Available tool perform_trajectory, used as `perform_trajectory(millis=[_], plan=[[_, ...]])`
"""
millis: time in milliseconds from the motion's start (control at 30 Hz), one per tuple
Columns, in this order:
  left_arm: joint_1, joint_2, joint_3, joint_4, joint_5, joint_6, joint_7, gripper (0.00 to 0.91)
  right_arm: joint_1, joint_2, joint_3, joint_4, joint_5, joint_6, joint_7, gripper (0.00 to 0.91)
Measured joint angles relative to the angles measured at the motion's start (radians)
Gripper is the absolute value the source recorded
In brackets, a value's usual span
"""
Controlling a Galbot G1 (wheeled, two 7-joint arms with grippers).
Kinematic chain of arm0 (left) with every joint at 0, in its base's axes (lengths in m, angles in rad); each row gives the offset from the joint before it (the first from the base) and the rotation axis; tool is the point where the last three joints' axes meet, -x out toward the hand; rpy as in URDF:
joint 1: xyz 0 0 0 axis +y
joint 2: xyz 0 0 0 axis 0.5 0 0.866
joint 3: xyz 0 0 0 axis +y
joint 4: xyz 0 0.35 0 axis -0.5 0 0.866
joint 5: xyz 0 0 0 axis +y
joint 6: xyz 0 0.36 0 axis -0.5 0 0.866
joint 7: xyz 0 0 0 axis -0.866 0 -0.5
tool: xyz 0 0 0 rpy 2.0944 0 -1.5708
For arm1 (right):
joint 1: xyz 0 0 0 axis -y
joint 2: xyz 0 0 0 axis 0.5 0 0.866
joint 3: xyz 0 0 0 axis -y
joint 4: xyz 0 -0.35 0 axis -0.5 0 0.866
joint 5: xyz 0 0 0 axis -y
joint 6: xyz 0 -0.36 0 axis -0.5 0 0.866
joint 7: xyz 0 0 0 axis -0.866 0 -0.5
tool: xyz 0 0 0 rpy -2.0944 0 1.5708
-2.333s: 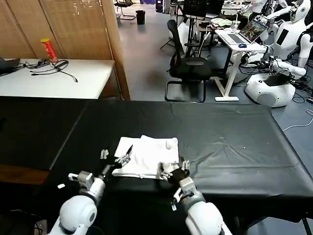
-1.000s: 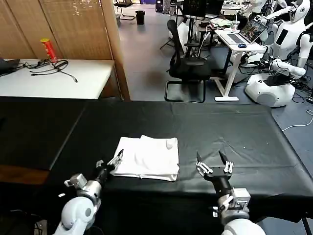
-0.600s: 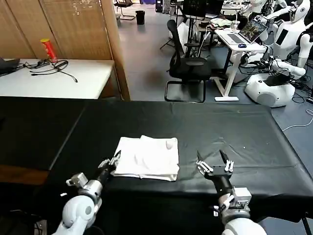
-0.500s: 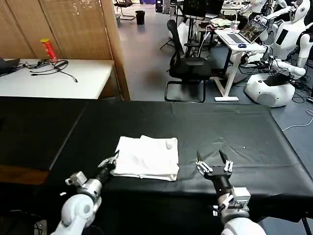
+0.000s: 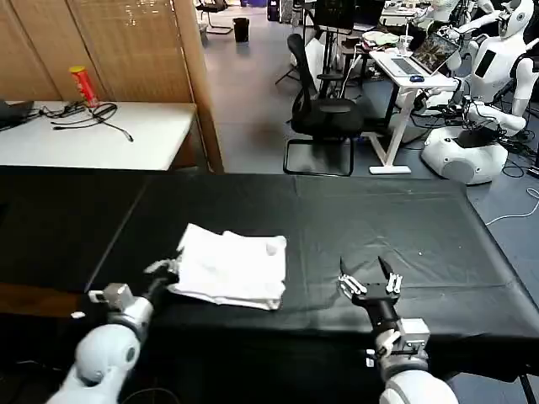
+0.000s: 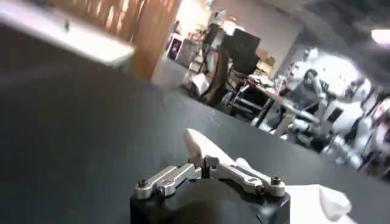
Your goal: Fold and organize the clothes.
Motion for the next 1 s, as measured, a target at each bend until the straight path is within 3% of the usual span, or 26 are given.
perform_trajectory(millis=[100,533,700,1000], plan=[[0.012,0.075,-0.046,-0.020,0.074,-0.006,0.009,0.000,0.009,0.001,-0.009,-0.007,-0.007,-0.003,0.000,0.878],[0.034,0.409,-0.238,-0.025,0.059,-0.007,-0.004,0.000,0.021,0.016,-0.029,-0.032,-0.027,-0.002,0.000,0.878],[0.050,0.398,-0.205,-0.098,0.077,0.014,-0.046,0.000,0.013,0.020,-0.033,-0.032,-0.037,-0.001,-0.001,0.878],[0.038,0.210,0.044,-0.266,-0.057,0.075,-0.149,0.000,0.023,0.024,-0.033,-0.044,-0.040,-0.002,-0.003,0.878]])
